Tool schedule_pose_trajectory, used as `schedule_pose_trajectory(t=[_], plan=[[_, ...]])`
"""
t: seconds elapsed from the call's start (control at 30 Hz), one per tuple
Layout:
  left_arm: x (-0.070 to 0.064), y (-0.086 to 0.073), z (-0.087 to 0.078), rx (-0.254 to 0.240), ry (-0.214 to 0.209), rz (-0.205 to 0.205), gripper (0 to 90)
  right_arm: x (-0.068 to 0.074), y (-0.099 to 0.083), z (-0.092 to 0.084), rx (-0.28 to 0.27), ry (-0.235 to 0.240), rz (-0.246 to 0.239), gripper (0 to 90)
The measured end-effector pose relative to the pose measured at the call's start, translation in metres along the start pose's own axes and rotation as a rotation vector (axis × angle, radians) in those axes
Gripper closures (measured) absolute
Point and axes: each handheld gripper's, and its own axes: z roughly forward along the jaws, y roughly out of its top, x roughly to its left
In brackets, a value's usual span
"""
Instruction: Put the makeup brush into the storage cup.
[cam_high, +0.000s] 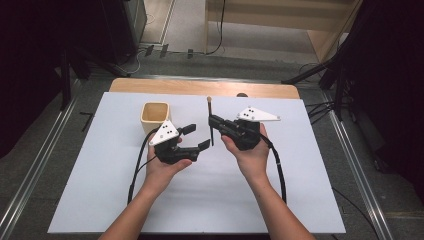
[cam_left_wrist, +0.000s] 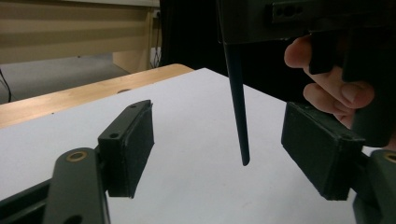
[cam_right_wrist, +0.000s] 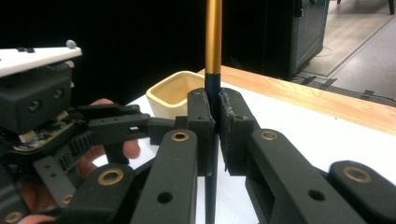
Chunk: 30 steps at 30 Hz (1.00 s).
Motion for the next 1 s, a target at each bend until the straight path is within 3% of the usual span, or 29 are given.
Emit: schedule_pose_trajectory(t=[0.1, 0.3, 0.7, 0.83, 1.0], plan=[[-0.001, 0.001, 0.003, 0.005, -0.013, -0.003, 28.8, 0.002, 0.000, 0.000, -0.007, 0.009, -0.001, 84.8], [-0.006, 0.004, 0.009, 0.001, 0.000, -0.022, 37.2, 0.005, -0.002, 0.000, -0.012, 0.031, -0.005, 84.8], [-0.007, 0.006, 0.015, 0.011, -0.046, -0.061, 54.1, 0.011, -0.007, 0.001, -0.023, 0.066, -0.025, 84.7], [-0.005, 0.008, 0.013, -0.006, -0.047, -0.098, 58.2, 0.012, -0.008, 0.000, -0.032, 0.066, -0.034, 84.8], [-0.004, 0.009, 0.014, 0.007, -0.064, -0.104, 63.7, 0.013, -0.009, 0.000, -0.039, 0.063, -0.039, 84.7]])
